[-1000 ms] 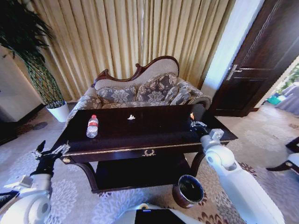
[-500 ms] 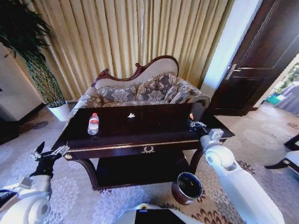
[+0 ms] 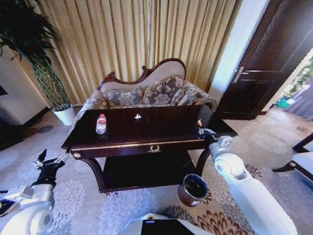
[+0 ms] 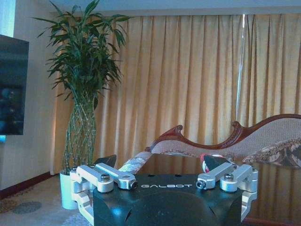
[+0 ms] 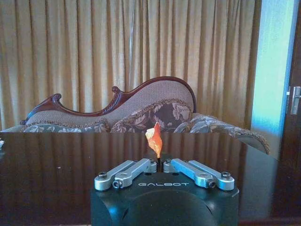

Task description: Move to the front of the table and place the trash on the table into the trash bin.

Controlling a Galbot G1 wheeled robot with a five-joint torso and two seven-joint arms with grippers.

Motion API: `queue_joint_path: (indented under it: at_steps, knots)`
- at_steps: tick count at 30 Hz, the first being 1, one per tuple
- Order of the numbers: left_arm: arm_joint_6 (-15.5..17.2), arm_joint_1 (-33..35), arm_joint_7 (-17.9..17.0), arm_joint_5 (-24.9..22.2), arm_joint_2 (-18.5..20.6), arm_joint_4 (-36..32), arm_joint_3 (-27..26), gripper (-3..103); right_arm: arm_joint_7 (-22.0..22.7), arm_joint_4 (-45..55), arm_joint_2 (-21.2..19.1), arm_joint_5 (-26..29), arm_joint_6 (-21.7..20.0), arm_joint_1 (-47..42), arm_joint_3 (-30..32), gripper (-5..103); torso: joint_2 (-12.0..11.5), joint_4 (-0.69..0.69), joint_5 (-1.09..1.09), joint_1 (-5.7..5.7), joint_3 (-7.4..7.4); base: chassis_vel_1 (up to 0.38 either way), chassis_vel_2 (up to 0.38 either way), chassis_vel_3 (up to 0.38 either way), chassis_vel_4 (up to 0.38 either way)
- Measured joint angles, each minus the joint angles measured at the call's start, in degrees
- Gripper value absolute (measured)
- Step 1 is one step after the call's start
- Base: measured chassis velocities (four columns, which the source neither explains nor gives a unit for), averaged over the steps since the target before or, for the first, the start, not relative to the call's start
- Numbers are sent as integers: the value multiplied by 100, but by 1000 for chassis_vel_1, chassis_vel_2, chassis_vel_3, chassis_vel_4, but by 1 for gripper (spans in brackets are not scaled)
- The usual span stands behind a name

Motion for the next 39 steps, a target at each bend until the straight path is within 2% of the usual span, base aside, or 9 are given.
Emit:
queue_joint_path:
  at_steps: [32, 39]
  knots:
    - [-45, 2, 18, 0, -62, 14, 5, 100, 142, -323, 171, -137, 39, -55, -73, 2, 1, 0, -1, -1, -1, 93, -93, -90, 87]
    - [-90, 30, 19, -4, -97, -18, -5, 100, -149, -881, 289, -401, 45, -121, -119, 2, 0, 0, -1, 1, 1, 0, 0, 0, 0]
